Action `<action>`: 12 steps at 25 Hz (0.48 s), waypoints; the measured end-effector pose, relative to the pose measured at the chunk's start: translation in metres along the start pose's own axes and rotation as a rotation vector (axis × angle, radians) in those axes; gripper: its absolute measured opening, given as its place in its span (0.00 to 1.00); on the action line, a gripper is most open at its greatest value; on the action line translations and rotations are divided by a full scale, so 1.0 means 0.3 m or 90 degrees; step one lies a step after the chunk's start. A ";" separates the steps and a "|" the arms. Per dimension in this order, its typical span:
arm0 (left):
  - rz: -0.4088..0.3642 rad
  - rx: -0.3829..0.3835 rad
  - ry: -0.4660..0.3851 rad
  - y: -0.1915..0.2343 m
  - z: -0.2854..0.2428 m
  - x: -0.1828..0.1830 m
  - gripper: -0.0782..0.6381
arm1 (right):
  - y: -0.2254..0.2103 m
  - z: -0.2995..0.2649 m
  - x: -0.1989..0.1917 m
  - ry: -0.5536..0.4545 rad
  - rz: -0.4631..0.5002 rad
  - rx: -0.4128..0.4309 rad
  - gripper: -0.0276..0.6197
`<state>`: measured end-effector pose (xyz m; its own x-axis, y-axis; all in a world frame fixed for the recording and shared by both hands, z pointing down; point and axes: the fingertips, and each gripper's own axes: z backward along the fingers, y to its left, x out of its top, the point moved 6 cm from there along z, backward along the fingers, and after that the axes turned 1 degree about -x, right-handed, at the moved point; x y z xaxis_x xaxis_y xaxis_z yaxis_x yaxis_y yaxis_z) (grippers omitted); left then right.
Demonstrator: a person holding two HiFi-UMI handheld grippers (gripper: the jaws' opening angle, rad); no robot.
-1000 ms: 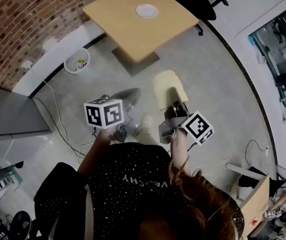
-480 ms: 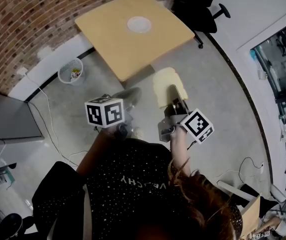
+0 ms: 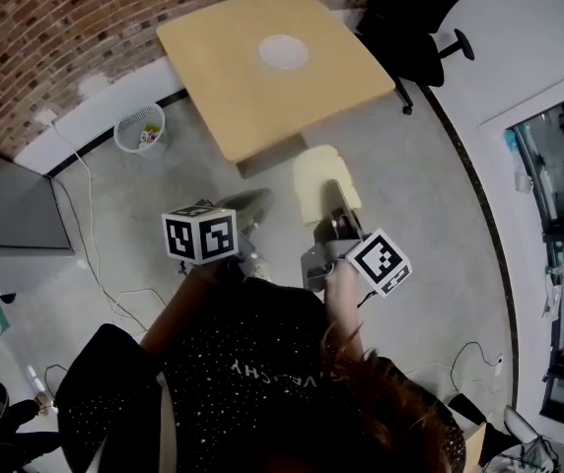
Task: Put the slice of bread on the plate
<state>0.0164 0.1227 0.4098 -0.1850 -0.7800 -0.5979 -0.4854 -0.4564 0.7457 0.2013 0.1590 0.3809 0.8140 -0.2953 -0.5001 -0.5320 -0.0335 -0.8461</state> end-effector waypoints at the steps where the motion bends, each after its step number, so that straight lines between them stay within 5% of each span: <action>1: -0.002 0.001 -0.002 -0.003 -0.005 -0.005 0.12 | -0.002 0.001 0.003 0.001 0.000 0.004 0.19; 12: -0.033 -0.006 0.003 -0.047 -0.013 -0.013 0.12 | 0.009 0.053 0.005 -0.012 0.032 0.007 0.19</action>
<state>0.0273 0.1304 0.4028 -0.1558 -0.7576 -0.6339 -0.4854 -0.5002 0.7171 0.2048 0.1738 0.3750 0.7906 -0.2790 -0.5452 -0.5698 -0.0087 -0.8218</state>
